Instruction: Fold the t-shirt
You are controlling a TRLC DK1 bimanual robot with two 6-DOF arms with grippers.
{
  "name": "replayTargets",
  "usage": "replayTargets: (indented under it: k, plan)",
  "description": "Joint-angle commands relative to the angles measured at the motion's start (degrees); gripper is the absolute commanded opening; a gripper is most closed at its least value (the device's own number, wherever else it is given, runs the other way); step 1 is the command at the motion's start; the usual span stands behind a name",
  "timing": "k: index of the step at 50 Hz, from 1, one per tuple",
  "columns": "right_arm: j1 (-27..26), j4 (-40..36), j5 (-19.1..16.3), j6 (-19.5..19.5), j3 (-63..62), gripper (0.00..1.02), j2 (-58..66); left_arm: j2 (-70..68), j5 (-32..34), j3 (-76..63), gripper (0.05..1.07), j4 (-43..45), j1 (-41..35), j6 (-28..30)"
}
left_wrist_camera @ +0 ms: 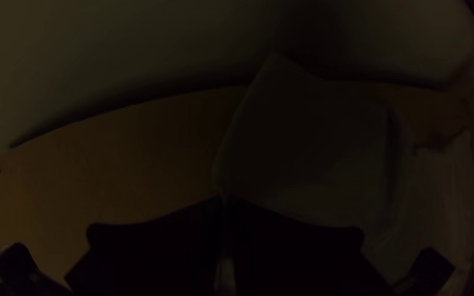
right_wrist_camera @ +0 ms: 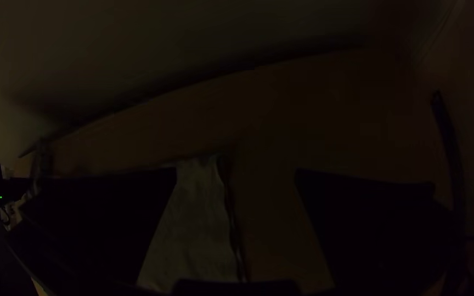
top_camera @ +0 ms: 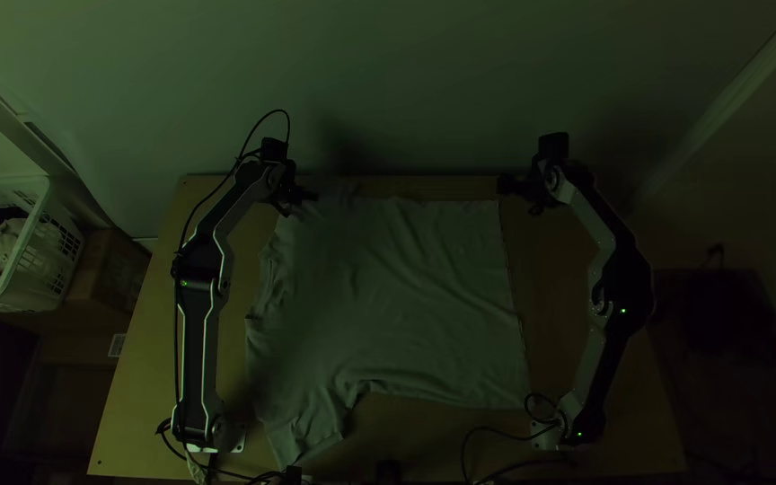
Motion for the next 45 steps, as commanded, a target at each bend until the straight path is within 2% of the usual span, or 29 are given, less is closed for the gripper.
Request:
replayTargets:
  k: [1,9,16,26,33,40,45]
  plan:
    - [0.3,-3.3,-0.3,2.8,4.8,0.98,3.3,-0.2,0.2,0.0,0.08,-2.1,1.1,-1.3]
    - [1.2,-4.1,-0.3,3.0,8.1,0.97,6.5,-1.2,0.5,0.0,0.08,-2.1,1.1,-1.4]
    - [2.1,-4.7,-0.3,3.5,11.2,0.89,9.7,-1.3,0.6,0.0,0.08,-2.2,1.0,-1.8]
    - [3.5,-10.6,-0.2,4.7,19.0,0.89,15.7,-1.7,1.1,-0.1,0.08,-2.5,1.0,-2.6]
    - [4.1,-11.3,0.0,4.8,21.0,0.88,17.9,-2.0,1.8,-0.1,0.08,-2.6,1.2,-2.7]
    - [4.8,-11.3,1.0,4.7,21.1,0.69,19.4,-2.2,2.0,-0.2,0.08,-2.6,1.4,-2.8]
    - [4.9,-11.2,2.2,4.5,21.5,0.38,20.3,-2.2,2.0,-0.2,0.08,-2.7,1.4,-2.8]
